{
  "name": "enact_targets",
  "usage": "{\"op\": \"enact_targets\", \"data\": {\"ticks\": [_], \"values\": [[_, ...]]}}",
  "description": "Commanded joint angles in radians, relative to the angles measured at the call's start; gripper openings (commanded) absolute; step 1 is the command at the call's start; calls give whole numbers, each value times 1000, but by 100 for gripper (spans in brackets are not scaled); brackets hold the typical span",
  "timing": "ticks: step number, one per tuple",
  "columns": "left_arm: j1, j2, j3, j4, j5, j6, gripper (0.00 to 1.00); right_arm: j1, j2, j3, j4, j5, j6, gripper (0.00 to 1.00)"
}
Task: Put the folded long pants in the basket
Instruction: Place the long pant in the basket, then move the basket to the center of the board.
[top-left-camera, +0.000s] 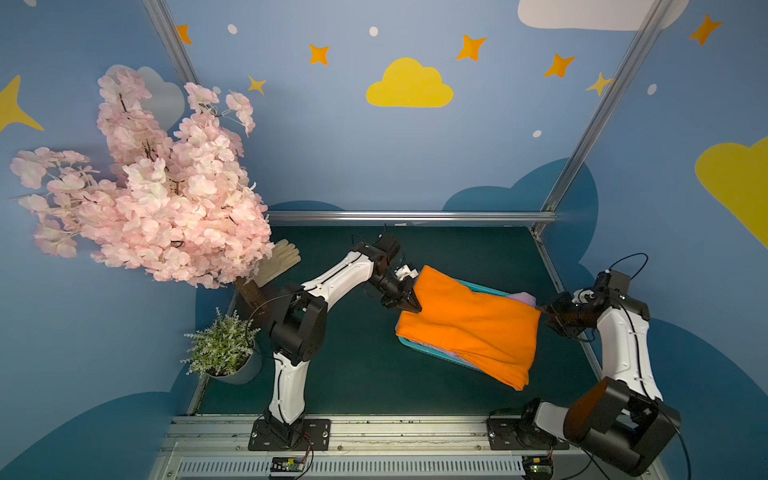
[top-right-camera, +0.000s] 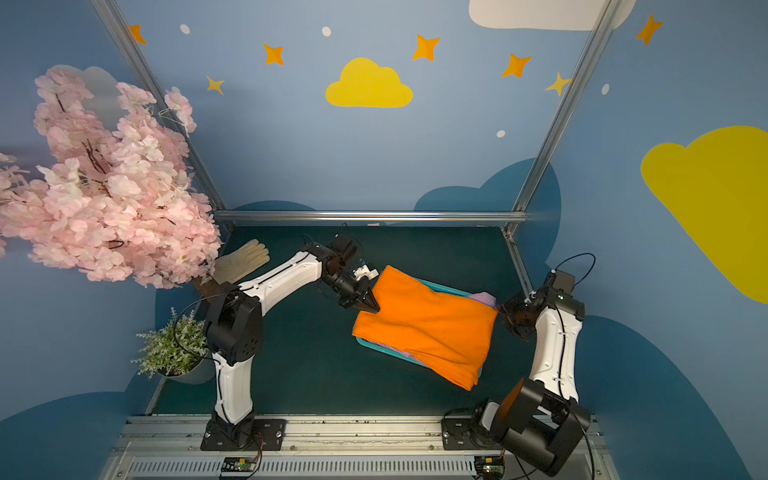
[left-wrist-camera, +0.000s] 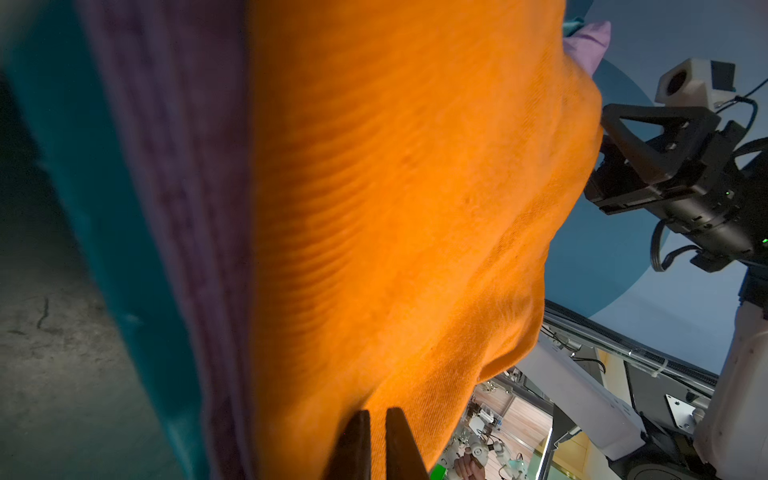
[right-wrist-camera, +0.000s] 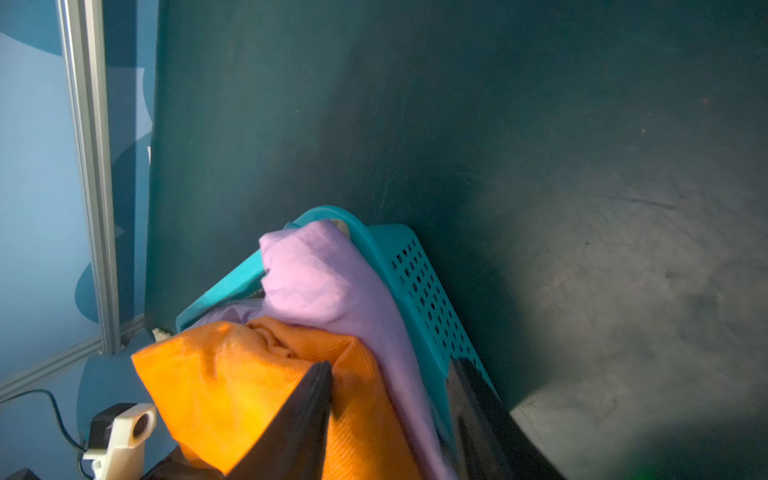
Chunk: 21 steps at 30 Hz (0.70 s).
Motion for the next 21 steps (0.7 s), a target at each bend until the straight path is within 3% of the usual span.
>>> {"op": "enact_targets", "data": {"ticks": [1,7,12,15,17,19,21], "values": [[1,-47,61,-68,-34,13,15,10,-82,99,-135,57,-9,50],[-7,-47,85,-77,-47,5,14,100,-203,170,-241,-25,2,46],[-31,-55,45,-39,-42,2,13,260,-303,12,-207,-147,81,40],[-32,-49,47,-50,-72,0,13,265,-348,-73,-207,-39,69,42],[-31,-63,54,-51,-84,-2,16,263,-381,-90,-202,128,56,54],[-30,-89,61,-46,-90,-2,25,264,-406,-98,-206,368,114,76],[-24,-109,64,-43,-97,-3,28,254,-378,-79,-223,459,112,80]]}}
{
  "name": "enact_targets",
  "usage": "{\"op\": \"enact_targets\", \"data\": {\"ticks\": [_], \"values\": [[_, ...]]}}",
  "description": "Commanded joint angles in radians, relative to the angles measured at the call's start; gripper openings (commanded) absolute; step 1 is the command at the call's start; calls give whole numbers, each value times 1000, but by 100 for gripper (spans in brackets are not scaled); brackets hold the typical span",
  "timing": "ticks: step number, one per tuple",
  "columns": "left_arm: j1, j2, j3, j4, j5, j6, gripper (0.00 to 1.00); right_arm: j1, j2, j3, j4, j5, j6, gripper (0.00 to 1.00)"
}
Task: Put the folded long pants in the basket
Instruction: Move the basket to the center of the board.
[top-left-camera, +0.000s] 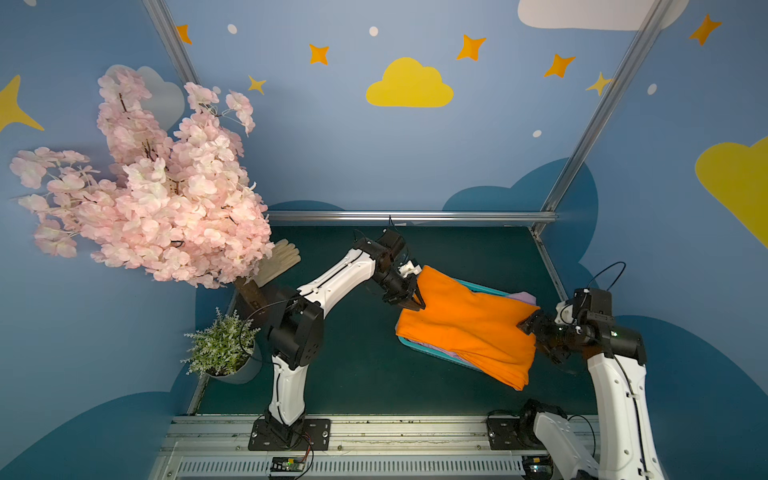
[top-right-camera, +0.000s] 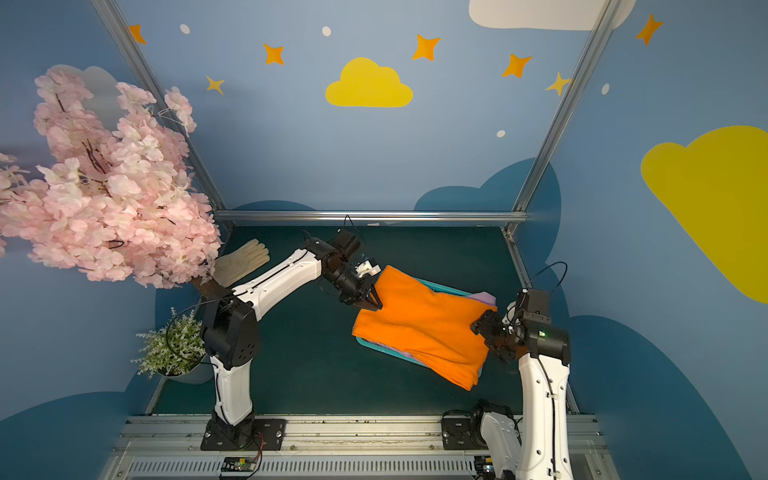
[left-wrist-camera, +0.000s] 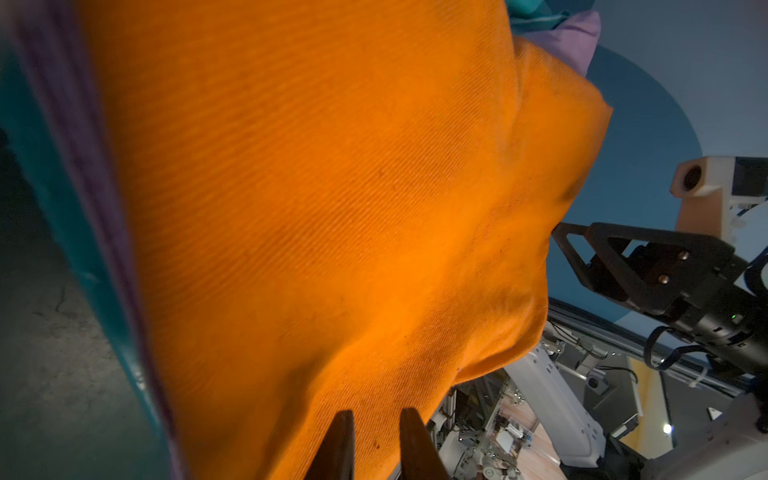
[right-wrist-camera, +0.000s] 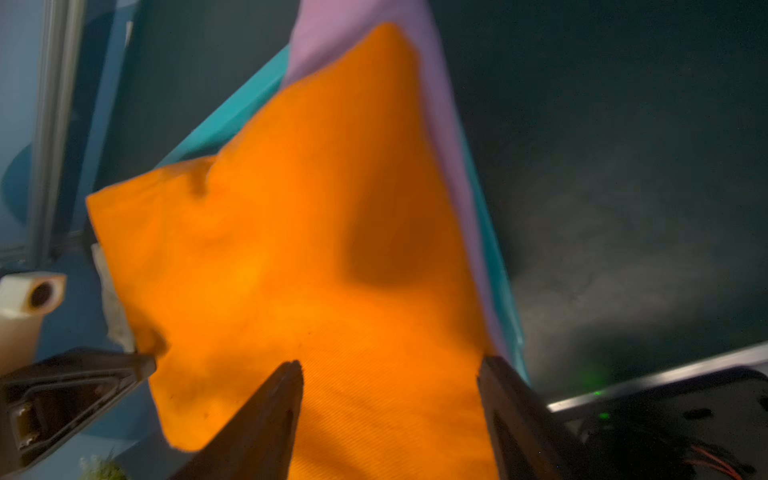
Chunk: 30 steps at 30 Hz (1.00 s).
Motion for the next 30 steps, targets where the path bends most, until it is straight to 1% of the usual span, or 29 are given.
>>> {"op": "enact_targets", "data": {"ticks": [1,3,5,7,9,10,11,14,15,17,18,19,20,23,26,28,30], "values": [[12,-77,13,-4,-18,4,29,-22,0,27,-15,262,28,81],[16,-98,-5,2,-17,5,29,-32,8,28,11,227,15,82],[21,-121,-52,38,-13,-4,29,-34,42,-4,48,188,-5,85],[30,-131,-91,72,10,-16,29,-64,82,-58,84,79,-17,85],[35,-130,-102,72,15,-16,29,-92,100,-103,114,-67,-5,84],[37,-134,-104,68,15,-11,29,-96,103,-127,142,-151,-54,83],[38,-137,-105,65,16,-7,29,-97,104,-148,170,-200,-75,83],[42,-149,-102,57,22,8,30,-101,110,-228,251,-250,-14,82],[42,-153,-99,51,24,14,30,-104,114,-249,290,-314,-19,80],[42,-166,-102,46,21,18,30,-89,119,-258,320,-375,-9,76],[44,-173,-110,46,17,18,29,-77,116,-255,348,-425,-7,73],[47,-181,-116,46,15,18,30,-50,112,-253,382,-454,6,72],[50,-186,-121,47,15,17,30,-22,112,-248,402,-458,18,71],[67,-205,-138,49,14,12,29,87,148,-236,494,-500,104,66],[91,-241,-170,55,14,7,29,224,218,-225,632,-486,174,62],[113,-280,-210,63,11,0,29,323,308,-166,675,-445,167,61],[134,-313,-249,67,9,0,29,410,415,-74,668,-427,121,62]]}}
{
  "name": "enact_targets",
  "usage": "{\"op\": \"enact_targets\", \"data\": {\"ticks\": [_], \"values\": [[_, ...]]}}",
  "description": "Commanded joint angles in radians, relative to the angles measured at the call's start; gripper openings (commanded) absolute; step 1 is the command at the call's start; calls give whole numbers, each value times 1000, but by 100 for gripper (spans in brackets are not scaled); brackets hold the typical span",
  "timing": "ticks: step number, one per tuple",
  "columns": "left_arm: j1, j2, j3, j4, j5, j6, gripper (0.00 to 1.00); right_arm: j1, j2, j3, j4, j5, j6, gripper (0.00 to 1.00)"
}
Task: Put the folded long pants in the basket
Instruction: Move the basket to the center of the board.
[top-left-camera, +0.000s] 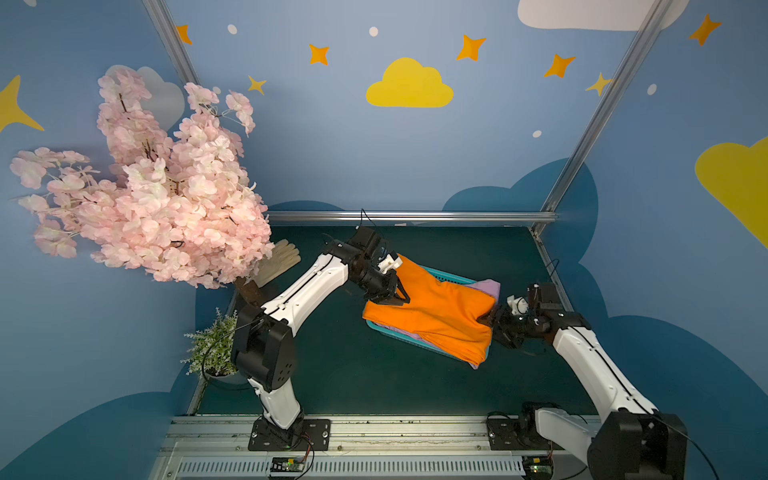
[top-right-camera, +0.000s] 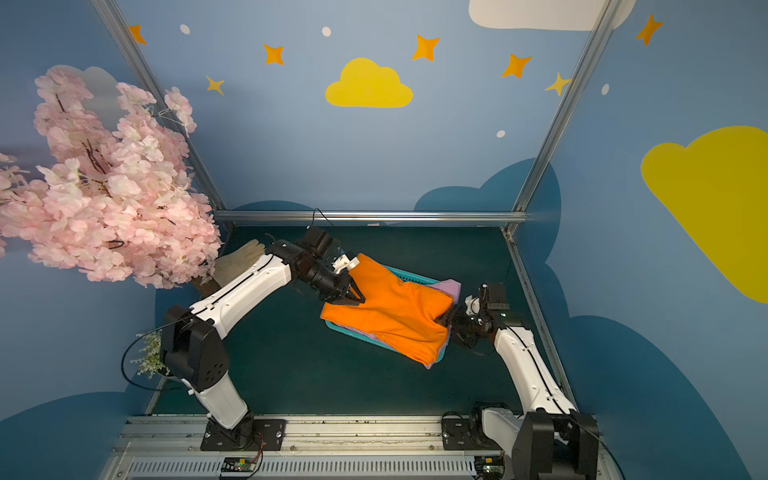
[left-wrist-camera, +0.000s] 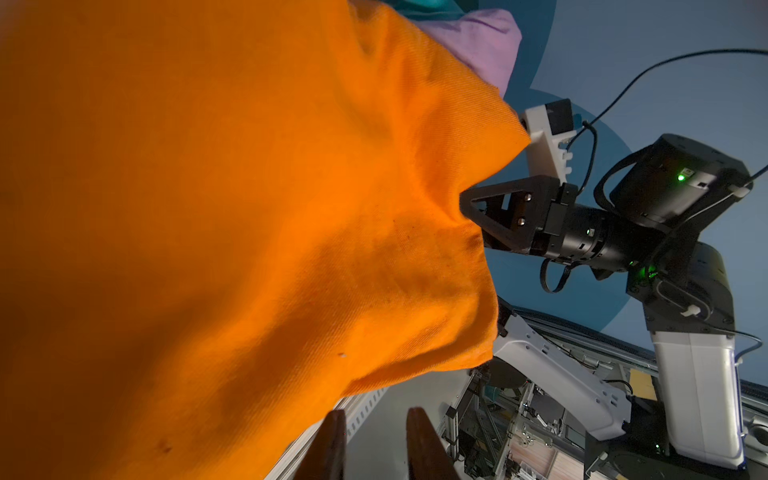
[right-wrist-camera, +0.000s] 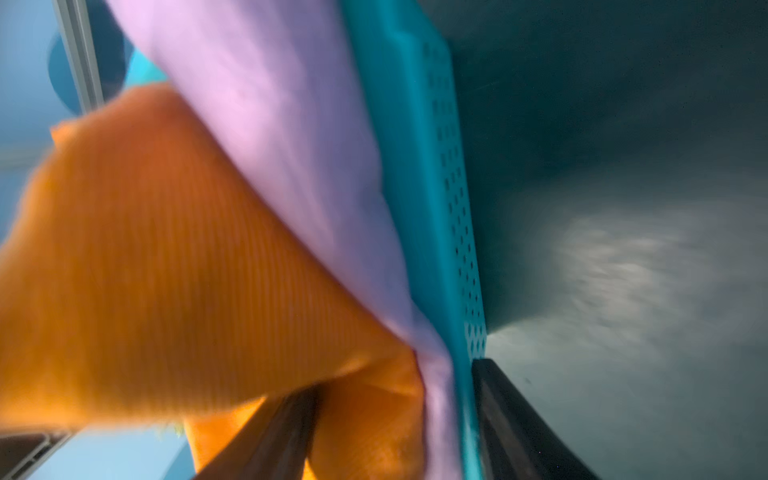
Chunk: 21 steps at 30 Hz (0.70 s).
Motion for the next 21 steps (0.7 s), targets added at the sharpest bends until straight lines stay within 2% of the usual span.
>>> {"op": "enact_targets", "data": {"ticks": [1,5,10,13,17,19,21], "values": [[32,-67,-50,-4,8,5,29,123,144,166,148,-97,-43,62],[64,-91,-99,-15,3,21,29,161,357,391,10,-135,-206,62],[68,-70,-138,43,7,-3,28,152,467,475,52,-194,-258,61],[38,-65,-158,93,12,-38,28,147,576,557,89,-279,-263,54],[-25,-59,-152,118,-10,-77,28,145,733,748,-14,-338,-306,40],[-52,-68,-152,129,-5,-92,28,138,767,810,-53,-312,-334,39],[-74,-82,-149,135,-4,-98,28,112,768,846,-88,-282,-325,45]]}}
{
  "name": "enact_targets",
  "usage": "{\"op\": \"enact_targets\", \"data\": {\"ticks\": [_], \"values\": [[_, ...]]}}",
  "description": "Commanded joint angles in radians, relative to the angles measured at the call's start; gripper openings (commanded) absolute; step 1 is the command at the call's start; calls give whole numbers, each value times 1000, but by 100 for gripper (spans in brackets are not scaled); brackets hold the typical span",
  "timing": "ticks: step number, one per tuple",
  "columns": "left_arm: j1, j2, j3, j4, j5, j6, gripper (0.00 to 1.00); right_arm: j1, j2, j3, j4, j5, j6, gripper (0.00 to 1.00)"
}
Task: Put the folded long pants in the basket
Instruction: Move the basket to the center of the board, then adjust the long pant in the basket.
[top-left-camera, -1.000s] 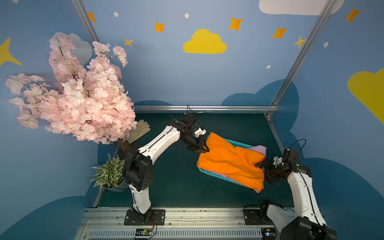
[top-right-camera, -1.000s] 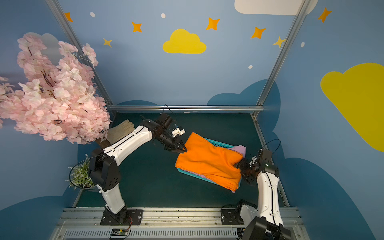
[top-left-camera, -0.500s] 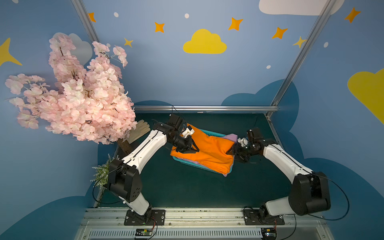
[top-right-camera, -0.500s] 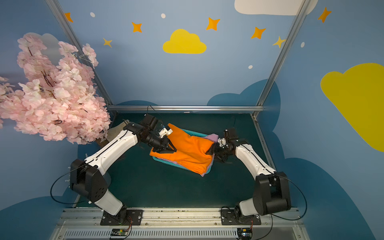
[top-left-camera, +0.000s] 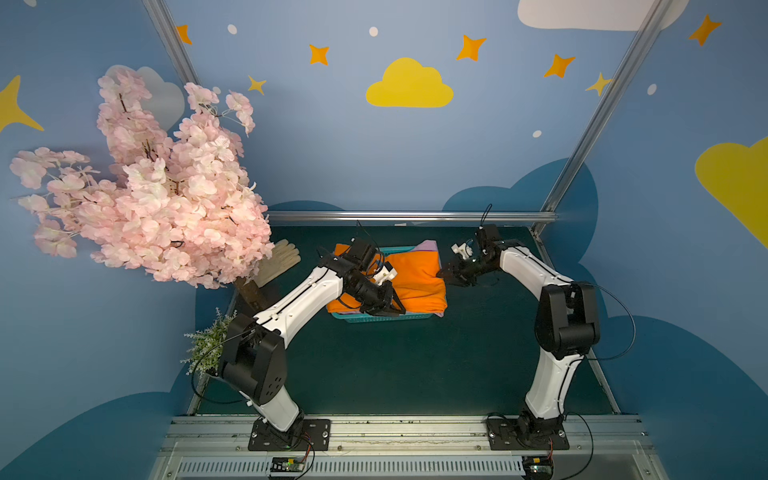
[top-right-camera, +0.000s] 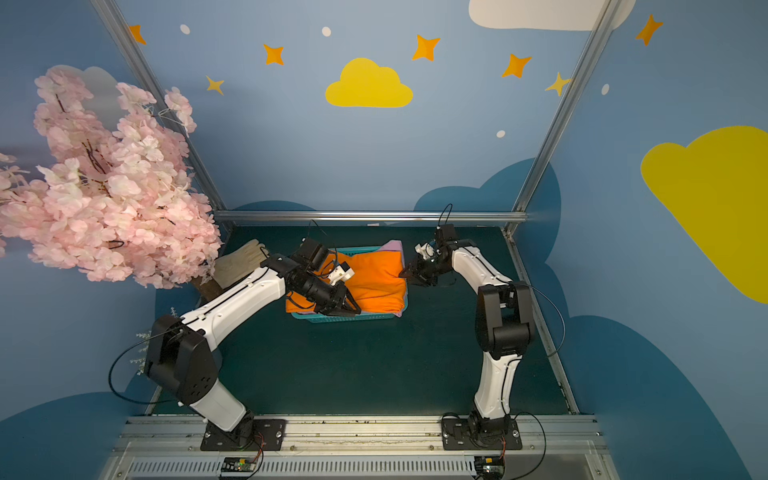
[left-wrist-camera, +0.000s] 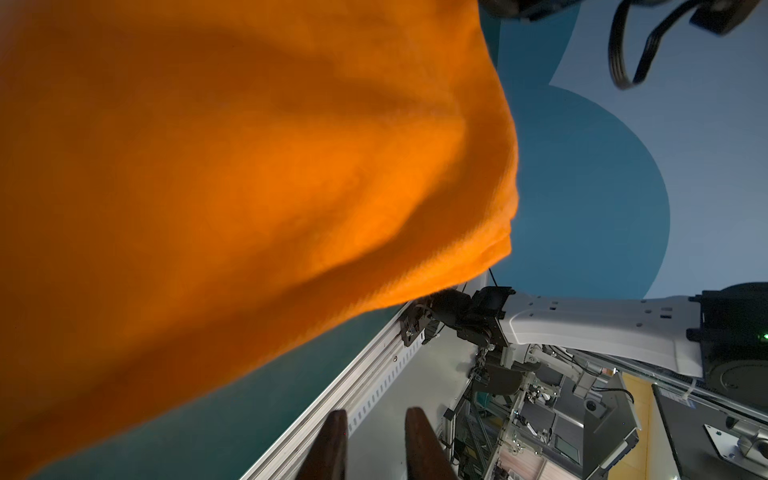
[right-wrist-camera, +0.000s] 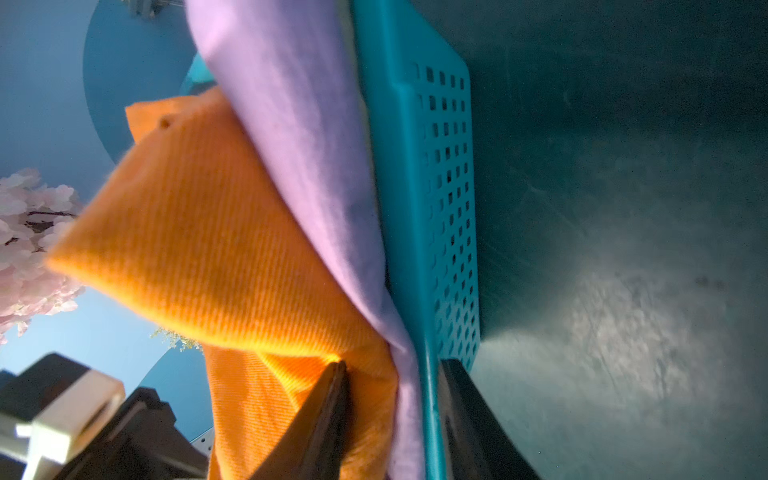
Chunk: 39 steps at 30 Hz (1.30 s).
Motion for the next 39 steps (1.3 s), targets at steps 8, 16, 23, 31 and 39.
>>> {"op": "enact_targets", "data": {"ticks": [8,16,23,31,39], "values": [[96,-48,61,-28,-108,-6,21,-75,-370,-60,-66,200,61,69],[241,5,67,-9,-188,3,17,101,-441,-209,226,-120,215,50],[281,-4,-49,41,-178,-12,16,169,-262,-314,213,-159,125,26],[345,-102,-245,121,-149,-39,16,110,-205,-527,331,-188,93,11],[378,-127,-240,127,-91,-35,17,46,-266,-321,367,-215,175,22]]}}
